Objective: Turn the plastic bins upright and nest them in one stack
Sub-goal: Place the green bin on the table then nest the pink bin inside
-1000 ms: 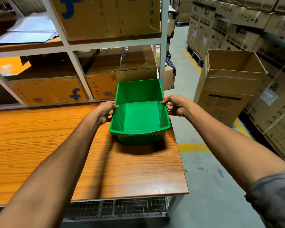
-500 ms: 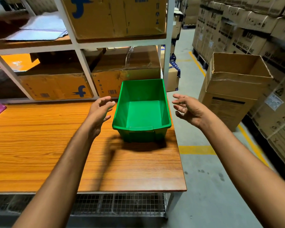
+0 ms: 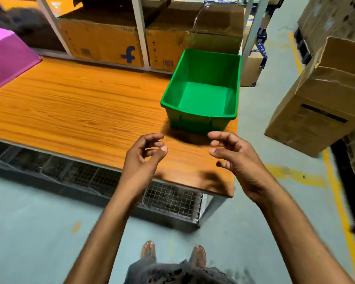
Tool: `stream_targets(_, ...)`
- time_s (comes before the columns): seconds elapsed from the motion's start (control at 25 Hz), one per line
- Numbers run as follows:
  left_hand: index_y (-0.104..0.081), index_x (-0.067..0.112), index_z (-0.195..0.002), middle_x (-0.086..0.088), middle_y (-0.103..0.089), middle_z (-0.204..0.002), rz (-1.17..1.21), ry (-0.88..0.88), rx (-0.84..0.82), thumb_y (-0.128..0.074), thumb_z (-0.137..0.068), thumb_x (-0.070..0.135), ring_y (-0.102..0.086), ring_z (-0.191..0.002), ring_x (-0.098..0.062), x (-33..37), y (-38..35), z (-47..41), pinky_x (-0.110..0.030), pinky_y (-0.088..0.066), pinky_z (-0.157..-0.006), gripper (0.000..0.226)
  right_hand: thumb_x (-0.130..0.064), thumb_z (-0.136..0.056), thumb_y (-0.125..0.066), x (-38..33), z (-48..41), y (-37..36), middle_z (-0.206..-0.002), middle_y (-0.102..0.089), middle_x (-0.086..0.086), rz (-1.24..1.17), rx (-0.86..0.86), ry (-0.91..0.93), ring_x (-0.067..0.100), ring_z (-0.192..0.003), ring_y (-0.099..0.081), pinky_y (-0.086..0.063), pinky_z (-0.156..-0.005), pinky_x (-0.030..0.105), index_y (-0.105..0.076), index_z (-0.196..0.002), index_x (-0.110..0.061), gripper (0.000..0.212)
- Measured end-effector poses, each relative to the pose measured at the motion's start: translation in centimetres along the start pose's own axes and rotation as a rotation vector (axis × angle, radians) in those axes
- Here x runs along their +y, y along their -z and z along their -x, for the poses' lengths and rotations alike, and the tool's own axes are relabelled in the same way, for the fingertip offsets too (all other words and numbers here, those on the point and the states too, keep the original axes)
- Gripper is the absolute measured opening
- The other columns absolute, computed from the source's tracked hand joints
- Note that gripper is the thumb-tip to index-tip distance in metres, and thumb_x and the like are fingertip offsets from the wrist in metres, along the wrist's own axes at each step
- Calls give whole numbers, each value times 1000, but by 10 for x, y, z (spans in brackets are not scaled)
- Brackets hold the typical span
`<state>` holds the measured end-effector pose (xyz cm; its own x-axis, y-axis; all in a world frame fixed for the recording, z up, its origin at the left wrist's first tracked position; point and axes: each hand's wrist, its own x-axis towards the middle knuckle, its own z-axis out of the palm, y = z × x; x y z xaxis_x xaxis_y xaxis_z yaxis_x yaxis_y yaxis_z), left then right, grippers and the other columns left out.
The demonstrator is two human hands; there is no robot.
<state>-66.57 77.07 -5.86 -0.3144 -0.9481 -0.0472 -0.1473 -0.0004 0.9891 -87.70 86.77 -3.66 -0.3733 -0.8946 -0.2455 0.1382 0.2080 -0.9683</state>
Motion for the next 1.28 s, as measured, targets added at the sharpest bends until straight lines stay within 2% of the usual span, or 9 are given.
stream_targets(0.12,-67,27,-118,6,-68,-103,-115,-22,18,-71,-94,11,-58,-82,4,-27,20,30,-11,-47,-79,29,2,-89,-70,30,21,-32,-107,-63,-1,104,-48,15,10,-85,-56,-48,-67,13,-69,-119,-19,37)
stream_targets(0.24,-65,37,-119,10,-67,-103,-184,-15,33,-70,-94,23,-61,-83,-4,-55,50,56,-24,-52,-78,30,1,-87,-72,62,39,-71,-107,-66,4,261,-37,57,12,-83,-58,-50,-70,13,-69,-114,-20,35)
stream_targets(0.32,-62,39,-124,13,-65,-106,-312,-23,56,-67,-94,26,-63,-85,-8,-72,76,79,-33,-55,-74,33,-7,-88,-73,87,54,-105,-106,-66,-3,405,-35,119,11,-87,-61,-52,-75,17,-68,-113,-27,33)
stream_targets(0.48,-56,40,-131,19,-59,-112,-427,-16,103,-66,-95,23,-62,-98,-3,-99,136,140,-29,-55,-76,40,-18,-88,-73,123,94,-187,-105,-60,-18,637,-57,269,3,-93,-60,-48,-76,19,-64,-119,-36,37)
stream_targets(0.6,-52,46,-132,21,-59,-119,-353,101,141,-67,-94,19,-63,-102,-2,-127,199,188,-23,-53,-75,48,-12,-86,-70,152,132,-268,-101,-61,-14,538,-176,235,8,-86,-60,-51,-73,23,-63,-121,-37,43)
stream_targets(0.76,-61,33,-125,9,-67,-113,10,284,283,-67,-93,4,-68,-98,-15,-149,283,224,-26,-54,-80,43,-5,-72,-69,180,158,-362,-91,-67,-8,158,-375,-128,12,-76,-58,-51,-70,29,-71,-112,-28,46)
stream_targets(0.88,-63,29,-123,2,-70,-111,132,349,398,-67,-95,8,-69,-100,-23,-161,339,237,-28,-55,-80,36,4,-78,-67,184,157,-417,-91,-69,-3,79,-426,-300,11,-80,-63,-49,-69,30,-73,-111,-21,41)
stream_targets(1.08,-63,31,-120,1,-70,-109,123,360,548,-68,-95,7,-70,-96,-21,-181,411,239,-32,-53,-84,35,9,-85,-63,182,136,-504,-87,-67,-5,144,-455,-282,5,-76,-63,-46,-70,29,-72,-111,-18,39)
stream_targets(1.28,-62,36,-122,12,-69,-108,39,325,631,-67,-96,9,-67,-83,-5,-197,499,194,-15,-50,-76,38,12,-82,-65,189,87,-605,-83,-64,-5,180,-532,-142,11,-71,-53,-46,-66,23,-71,-107,-20,42)
